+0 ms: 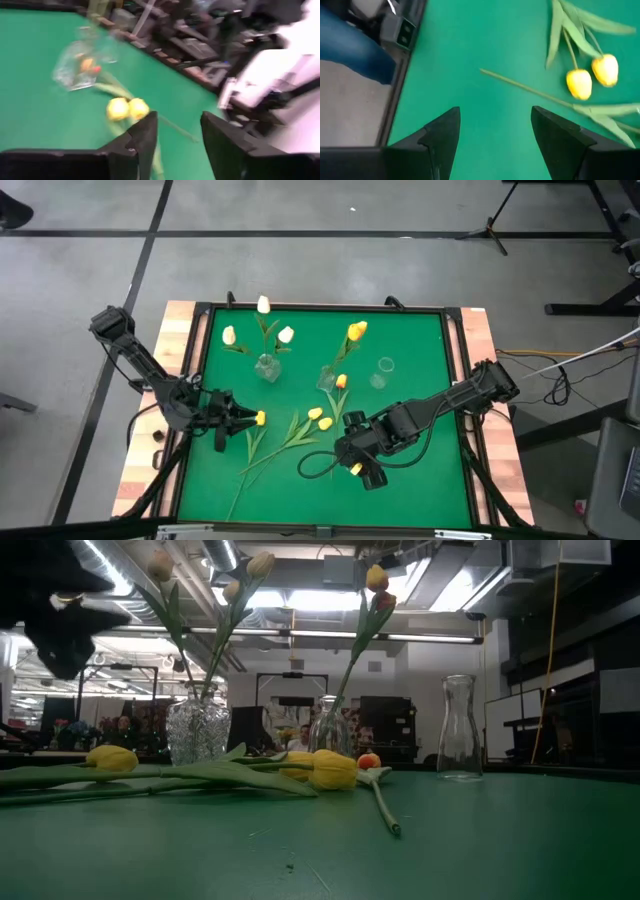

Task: Sort flowers into vase by color
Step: Put the yellow red flower into the middle transparent vase

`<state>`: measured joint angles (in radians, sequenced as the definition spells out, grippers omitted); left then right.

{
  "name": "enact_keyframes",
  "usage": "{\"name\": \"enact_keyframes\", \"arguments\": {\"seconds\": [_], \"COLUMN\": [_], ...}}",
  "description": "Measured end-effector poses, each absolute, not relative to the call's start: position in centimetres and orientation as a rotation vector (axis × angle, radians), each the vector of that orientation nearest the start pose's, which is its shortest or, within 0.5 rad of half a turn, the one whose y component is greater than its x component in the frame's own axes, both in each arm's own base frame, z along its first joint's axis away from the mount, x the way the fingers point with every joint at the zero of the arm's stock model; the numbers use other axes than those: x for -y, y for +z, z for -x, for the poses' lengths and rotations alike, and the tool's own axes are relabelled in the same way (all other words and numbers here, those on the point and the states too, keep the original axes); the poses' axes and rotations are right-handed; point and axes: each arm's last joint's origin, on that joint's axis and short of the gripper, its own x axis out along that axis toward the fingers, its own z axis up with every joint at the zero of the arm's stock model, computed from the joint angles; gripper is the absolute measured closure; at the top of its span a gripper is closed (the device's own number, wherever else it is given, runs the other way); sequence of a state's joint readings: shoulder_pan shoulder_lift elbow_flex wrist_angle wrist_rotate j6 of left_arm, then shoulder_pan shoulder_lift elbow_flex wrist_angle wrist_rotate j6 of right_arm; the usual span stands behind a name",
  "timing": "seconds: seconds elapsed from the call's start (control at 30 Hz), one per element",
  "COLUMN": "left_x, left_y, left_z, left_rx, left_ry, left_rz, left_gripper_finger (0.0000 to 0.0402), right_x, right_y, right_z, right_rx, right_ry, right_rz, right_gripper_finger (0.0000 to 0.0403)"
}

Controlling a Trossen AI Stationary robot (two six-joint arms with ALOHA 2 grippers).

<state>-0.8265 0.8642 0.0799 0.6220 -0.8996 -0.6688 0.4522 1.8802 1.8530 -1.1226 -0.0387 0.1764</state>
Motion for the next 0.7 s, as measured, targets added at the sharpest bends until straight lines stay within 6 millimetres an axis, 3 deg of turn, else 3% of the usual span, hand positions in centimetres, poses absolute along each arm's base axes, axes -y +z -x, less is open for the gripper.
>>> {"name": "enact_keyframes", "arguments": {"seconds": [0.17, 0.4, 0.5, 0.7], "left_x": [9.8, 9.8, 9.6, 9.7], "left_y": [17.2, 18.6, 19.2, 19.5], "left_z": [-11.8, -11.9, -11.9, -11.9], "left_rx": [-0.018, 0.088, 0.143, 0.168], "left_ry": [-0.025, -0.086, -0.089, -0.167], "left_rz": [0.502, 0.424, 0.390, 0.323], "left_gripper_finger": [0.0254, 0.0254, 0.0254, 0.0254], "right_x": [-16.8, -13.8, -12.4, -11.8], "right_y": [34.3, 39.2, 40.7, 42.1], "right_z": [-34.1, -31.8, -30.6, -26.8], "right_rx": [-1.042, -0.842, -0.821, -0.947], "right_ry": [0.454, 0.567, 0.551, 0.445], "right_rz": [0.092, 0.157, 0.120, -0.029], "right_gripper_finger": [0.0159, 0.0159, 0.0159, 0.0159]}}
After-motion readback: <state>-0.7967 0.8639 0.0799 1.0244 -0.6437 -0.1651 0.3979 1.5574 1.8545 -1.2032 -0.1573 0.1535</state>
